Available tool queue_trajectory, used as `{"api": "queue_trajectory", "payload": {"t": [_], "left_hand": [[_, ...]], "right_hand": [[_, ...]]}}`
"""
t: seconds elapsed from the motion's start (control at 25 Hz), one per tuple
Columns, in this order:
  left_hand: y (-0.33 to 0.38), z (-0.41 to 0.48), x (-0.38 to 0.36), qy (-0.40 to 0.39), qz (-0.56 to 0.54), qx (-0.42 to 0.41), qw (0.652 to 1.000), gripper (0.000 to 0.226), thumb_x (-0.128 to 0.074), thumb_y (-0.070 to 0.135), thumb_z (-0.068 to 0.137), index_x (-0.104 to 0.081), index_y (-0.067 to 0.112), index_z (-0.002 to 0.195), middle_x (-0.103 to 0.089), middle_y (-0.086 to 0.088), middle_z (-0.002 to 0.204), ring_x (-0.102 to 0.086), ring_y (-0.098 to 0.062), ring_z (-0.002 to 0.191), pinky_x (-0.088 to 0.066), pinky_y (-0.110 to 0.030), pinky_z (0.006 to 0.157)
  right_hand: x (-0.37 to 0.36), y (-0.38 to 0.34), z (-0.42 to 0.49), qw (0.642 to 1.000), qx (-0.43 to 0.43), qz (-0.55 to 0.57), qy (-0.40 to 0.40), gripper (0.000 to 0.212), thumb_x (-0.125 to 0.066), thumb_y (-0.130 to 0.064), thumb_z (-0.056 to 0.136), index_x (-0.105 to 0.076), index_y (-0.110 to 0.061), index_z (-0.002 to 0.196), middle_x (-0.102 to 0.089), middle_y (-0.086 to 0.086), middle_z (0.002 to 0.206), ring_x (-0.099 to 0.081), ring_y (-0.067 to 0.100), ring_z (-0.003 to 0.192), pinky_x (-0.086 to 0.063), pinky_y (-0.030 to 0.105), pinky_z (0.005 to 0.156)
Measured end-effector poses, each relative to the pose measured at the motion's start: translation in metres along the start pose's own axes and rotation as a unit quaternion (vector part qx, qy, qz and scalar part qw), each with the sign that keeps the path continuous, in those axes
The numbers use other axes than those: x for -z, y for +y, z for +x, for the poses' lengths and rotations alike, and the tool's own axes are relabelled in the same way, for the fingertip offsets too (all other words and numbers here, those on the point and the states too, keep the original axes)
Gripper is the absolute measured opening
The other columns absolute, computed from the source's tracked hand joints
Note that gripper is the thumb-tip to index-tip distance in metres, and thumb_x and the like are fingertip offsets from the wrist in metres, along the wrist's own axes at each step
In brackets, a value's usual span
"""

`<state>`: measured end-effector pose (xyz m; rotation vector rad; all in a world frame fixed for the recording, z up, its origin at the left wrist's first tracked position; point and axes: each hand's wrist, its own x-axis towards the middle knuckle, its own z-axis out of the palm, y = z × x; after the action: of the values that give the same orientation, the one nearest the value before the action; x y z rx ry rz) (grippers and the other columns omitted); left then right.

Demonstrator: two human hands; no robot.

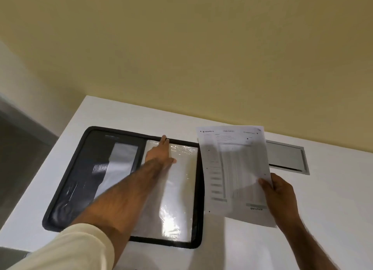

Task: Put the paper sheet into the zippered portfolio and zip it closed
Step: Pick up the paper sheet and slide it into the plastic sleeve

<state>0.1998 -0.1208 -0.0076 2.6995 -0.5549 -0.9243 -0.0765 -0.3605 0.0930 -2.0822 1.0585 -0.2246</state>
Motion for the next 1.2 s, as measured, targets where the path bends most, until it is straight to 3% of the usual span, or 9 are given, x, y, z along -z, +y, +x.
{"api": "queue_trajectory", "payload": {"t": [0.2,0.4,0.52,0.64,0.72,0.84,1.0,1.12,1.2], "left_hand": [[-0.019,0.017,-0.007,0.007,0.009,-0.017,1.0,0.101,-0.075,0.046,0.083,-0.014,0.016,0.159,-0.003,0.007,0.169,-0.049,-0.027,0.137,-0.044,-0.04,0.107],[-0.023,0.008,-0.023,0.036,0.027,-0.064,0.997,0.09,-0.08,0.046,0.076,-0.032,0.019,0.147,-0.03,0.005,0.157,-0.06,-0.031,0.117,-0.054,-0.042,0.086],[-0.024,-0.001,-0.033,0.126,0.105,-0.095,0.982,0.057,-0.071,0.044,0.085,-0.048,0.019,0.131,-0.049,-0.002,0.135,-0.057,-0.027,0.107,-0.051,-0.04,0.082],[-0.033,-0.009,-0.039,0.174,0.166,-0.103,0.965,0.019,-0.053,0.028,0.093,-0.058,0.023,0.11,-0.059,0.0,0.113,-0.054,-0.025,0.101,-0.044,-0.038,0.082],[-0.036,-0.007,-0.038,0.185,0.177,-0.089,0.963,0.018,-0.048,0.02,0.091,-0.061,0.024,0.102,-0.062,0.001,0.105,-0.053,-0.024,0.099,-0.042,-0.038,0.08],[-0.037,0.0,-0.031,0.2,0.129,-0.062,0.969,0.012,-0.055,0.025,0.089,-0.066,0.026,0.094,-0.064,0.004,0.097,-0.053,-0.023,0.095,-0.04,-0.037,0.077],[-0.033,0.009,-0.029,0.165,0.124,-0.115,0.972,0.012,-0.054,0.021,0.087,-0.065,0.023,0.091,-0.062,0.0,0.097,-0.053,-0.026,0.096,-0.035,-0.036,0.073],[-0.025,0.008,-0.036,0.169,0.083,-0.139,0.972,0.013,-0.052,0.016,0.085,-0.061,0.021,0.092,-0.063,0.001,0.095,-0.054,-0.025,0.093,-0.041,-0.038,0.074],[-0.024,0.007,-0.043,0.184,0.022,-0.131,0.974,0.015,-0.05,0.025,0.093,-0.065,0.025,0.097,-0.064,0.006,0.095,-0.053,-0.021,0.092,-0.045,-0.038,0.073]], "right_hand": [[-0.017,-0.005,-0.022,0.999,-0.036,0.018,0.001,0.017,-0.058,-0.019,0.095,-0.069,-0.03,0.086,-0.071,-0.011,0.078,-0.066,0.006,0.066,-0.046,0.026,0.055],[-0.034,-0.007,-0.029,0.999,-0.049,0.011,-0.008,0.021,-0.056,-0.013,0.094,-0.067,-0.028,0.083,-0.07,-0.008,0.076,-0.065,0.011,0.065,-0.046,0.027,0.054],[-0.041,-0.007,-0.015,0.999,-0.036,-0.007,-0.013,0.018,-0.056,-0.014,0.094,-0.065,-0.025,0.082,-0.069,-0.005,0.074,-0.063,0.014,0.065,-0.043,0.026,0.051],[-0.048,-0.013,0.011,1.0,-0.027,0.001,-0.014,0.015,-0.057,-0.016,0.093,-0.065,-0.024,0.084,-0.069,-0.005,0.078,-0.063,0.017,0.069,-0.044,0.027,0.054],[-0.053,-0.018,0.032,1.0,-0.02,0.01,-0.012,0.012,-0.058,-0.016,0.092,-0.064,-0.022,0.084,-0.067,-0.005,0.078,-0.063,0.017,0.07,-0.042,0.027,0.055],[-0.062,-0.032,0.062,1.0,0.005,0.018,-0.01,0.012,-0.06,-0.015,0.09,-0.061,-0.013,0.078,-0.066,-0.002,0.073,-0.061,0.018,0.066,-0.04,0.025,0.052],[-0.07,-0.069,0.101,0.998,0.05,0.046,-0.017,0.009,-0.059,-0.015,0.088,-0.067,-0.013,0.086,-0.07,0.006,0.083,-0.06,0.011,0.067,-0.045,0.024,0.056],[-0.078,-0.104,0.13,0.994,0.095,0.043,-0.016,0.012,-0.058,-0.016,0.088,-0.067,-0.009,0.09,-0.07,0.009,0.088,-0.064,0.026,0.078,-0.05,0.033,0.065],[-0.086,-0.125,0.143,0.99,0.132,0.046,-0.019,0.014,-0.057,-0.014,0.088,-0.067,-0.006,0.093,-0.069,0.01,0.09,-0.064,0.029,0.082,-0.052,0.037,0.068]]}}
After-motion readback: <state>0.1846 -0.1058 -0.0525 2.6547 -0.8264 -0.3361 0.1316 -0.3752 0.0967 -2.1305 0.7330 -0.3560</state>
